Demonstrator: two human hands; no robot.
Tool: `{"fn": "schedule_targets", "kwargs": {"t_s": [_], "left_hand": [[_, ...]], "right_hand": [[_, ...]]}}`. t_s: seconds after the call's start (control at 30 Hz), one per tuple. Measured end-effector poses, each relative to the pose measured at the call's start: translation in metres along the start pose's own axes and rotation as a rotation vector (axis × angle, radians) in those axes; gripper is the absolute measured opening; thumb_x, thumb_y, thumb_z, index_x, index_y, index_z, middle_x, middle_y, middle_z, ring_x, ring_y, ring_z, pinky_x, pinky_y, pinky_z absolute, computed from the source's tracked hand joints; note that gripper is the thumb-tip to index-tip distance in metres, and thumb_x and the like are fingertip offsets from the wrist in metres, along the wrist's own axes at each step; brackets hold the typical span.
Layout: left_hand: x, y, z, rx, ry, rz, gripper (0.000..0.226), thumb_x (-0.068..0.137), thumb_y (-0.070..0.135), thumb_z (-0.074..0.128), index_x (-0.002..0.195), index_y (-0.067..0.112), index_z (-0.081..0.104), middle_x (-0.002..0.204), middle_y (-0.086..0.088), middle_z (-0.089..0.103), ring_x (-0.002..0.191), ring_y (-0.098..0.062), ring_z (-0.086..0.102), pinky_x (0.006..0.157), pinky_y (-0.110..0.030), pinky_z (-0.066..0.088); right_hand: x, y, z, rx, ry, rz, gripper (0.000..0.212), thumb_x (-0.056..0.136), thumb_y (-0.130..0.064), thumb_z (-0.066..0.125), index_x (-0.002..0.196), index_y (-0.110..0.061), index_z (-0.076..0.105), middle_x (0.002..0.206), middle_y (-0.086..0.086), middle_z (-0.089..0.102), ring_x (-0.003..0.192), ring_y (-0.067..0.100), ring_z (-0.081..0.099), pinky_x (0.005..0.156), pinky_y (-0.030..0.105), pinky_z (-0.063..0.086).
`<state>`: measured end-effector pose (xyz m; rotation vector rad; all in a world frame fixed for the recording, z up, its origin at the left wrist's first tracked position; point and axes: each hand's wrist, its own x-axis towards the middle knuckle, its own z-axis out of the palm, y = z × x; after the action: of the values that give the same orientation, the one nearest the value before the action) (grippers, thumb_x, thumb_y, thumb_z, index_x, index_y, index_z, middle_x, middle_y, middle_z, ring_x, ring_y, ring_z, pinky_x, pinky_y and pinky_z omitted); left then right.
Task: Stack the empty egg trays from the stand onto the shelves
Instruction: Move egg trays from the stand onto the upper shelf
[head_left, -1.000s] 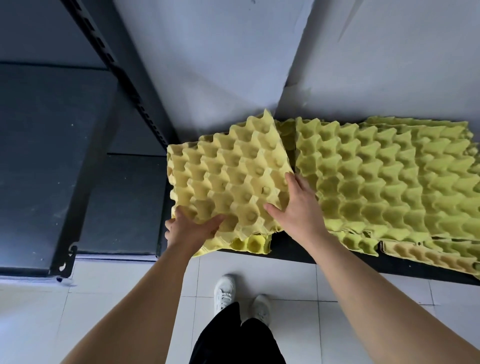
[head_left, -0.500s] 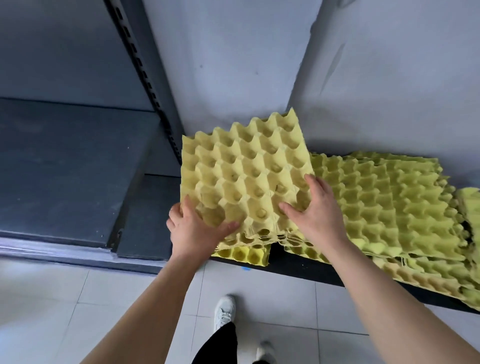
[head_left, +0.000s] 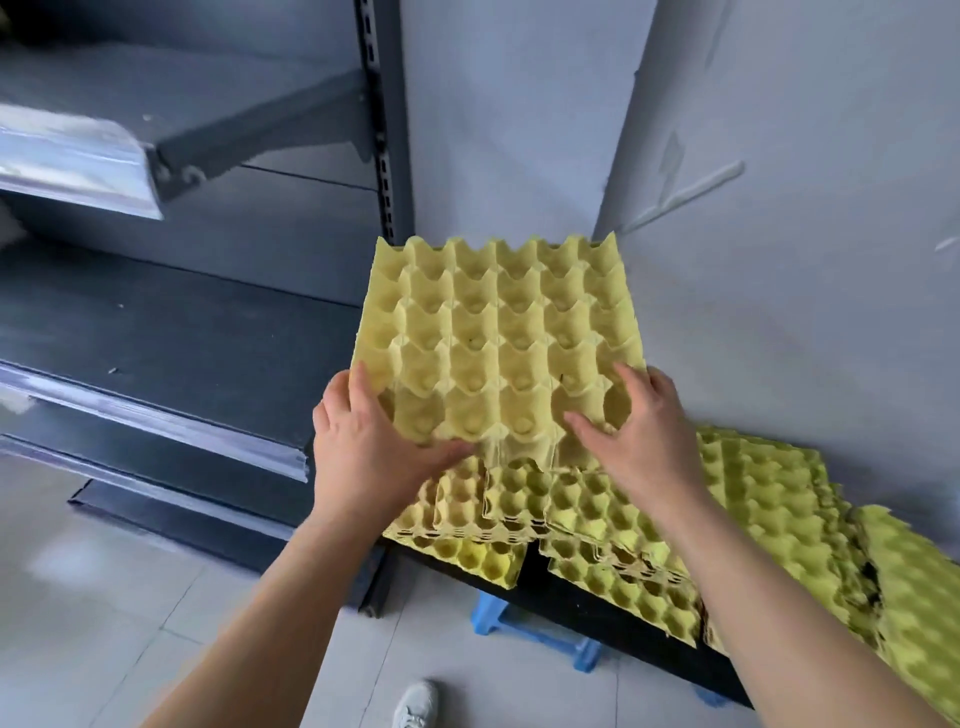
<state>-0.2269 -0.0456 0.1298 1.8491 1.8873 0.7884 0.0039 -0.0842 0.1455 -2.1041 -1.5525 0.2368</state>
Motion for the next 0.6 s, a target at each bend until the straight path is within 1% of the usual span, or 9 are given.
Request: {"fn": "schedule_targets", "kwargs": {"t_s": [0.07, 0.17, 0.2, 0.4, 0.5, 0.6], "left_hand": [[-0.006, 0.007, -0.029, -0.013, 0.061, 0.037, 0.139, 0.044, 0.073, 0.078, 0.151, 0.017, 0.011, 0.152, -0.007, 0.023, 0.137, -0.026, 0.022, 0.114, -0.041, 0.023], [-0.011, 0.014, -0.071, -0.051, 0.146, 0.089, 0.138, 0.040, 0.074, 0.078, 0.150, 0.021, 0.015, 0.149, -0.004, 0.029, 0.135, -0.024, 0.026, 0.114, -0.041, 0.026], [-0.013, 0.015, -0.085, -0.065, 0.176, 0.103, 0.137, 0.039, 0.073, 0.079, 0.149, 0.022, 0.017, 0.147, -0.003, 0.030, 0.134, -0.023, 0.027, 0.113, -0.042, 0.028], [-0.005, 0.011, -0.167, -0.149, 0.352, 0.160, 0.128, 0.040, 0.064, 0.085, 0.146, 0.026, 0.025, 0.143, 0.004, 0.032, 0.131, -0.017, 0.029, 0.112, -0.037, 0.030], [0.007, -0.008, -0.208, -0.214, 0.410, 0.147, 0.125, 0.039, 0.063, 0.085, 0.144, 0.028, 0.028, 0.140, 0.007, 0.031, 0.132, -0.013, 0.028, 0.113, -0.039, 0.030], [0.020, -0.040, -0.251, -0.234, 0.454, 0.137, 0.121, 0.037, 0.066, 0.082, 0.141, 0.028, 0.032, 0.131, 0.011, 0.034, 0.131, -0.011, 0.030, 0.112, -0.039, 0.031]], "right_hand": [[-0.008, -0.017, -0.018, 0.026, 0.027, -0.040, 0.082, 0.078, -0.059, 0.061, 0.143, -0.017, 0.034, 0.145, 0.011, 0.034, 0.104, 0.027, 0.061, 0.097, 0.039, 0.048], [-0.017, -0.045, -0.041, 0.078, 0.084, -0.097, 0.078, 0.079, -0.054, 0.063, 0.142, -0.017, 0.037, 0.144, 0.011, 0.035, 0.120, 0.026, 0.051, 0.101, 0.035, 0.041], [-0.018, -0.056, -0.048, 0.097, 0.106, -0.120, 0.076, 0.079, -0.053, 0.064, 0.141, -0.017, 0.038, 0.143, 0.010, 0.036, 0.122, 0.025, 0.049, 0.101, 0.034, 0.040], [-0.012, -0.135, -0.079, 0.185, 0.224, -0.266, 0.073, 0.078, -0.049, 0.068, 0.139, -0.018, 0.042, 0.136, 0.008, 0.041, 0.121, 0.023, 0.046, 0.095, 0.033, 0.041], [-0.008, -0.186, -0.080, 0.199, 0.252, -0.343, 0.074, 0.078, -0.050, 0.068, 0.140, -0.018, 0.041, 0.137, 0.008, 0.041, 0.120, 0.022, 0.047, 0.093, 0.032, 0.041], [-0.005, -0.241, -0.069, 0.228, 0.251, -0.396, 0.074, 0.078, -0.050, 0.068, 0.140, -0.017, 0.041, 0.136, 0.007, 0.042, 0.119, 0.022, 0.047, 0.094, 0.032, 0.040]]}}
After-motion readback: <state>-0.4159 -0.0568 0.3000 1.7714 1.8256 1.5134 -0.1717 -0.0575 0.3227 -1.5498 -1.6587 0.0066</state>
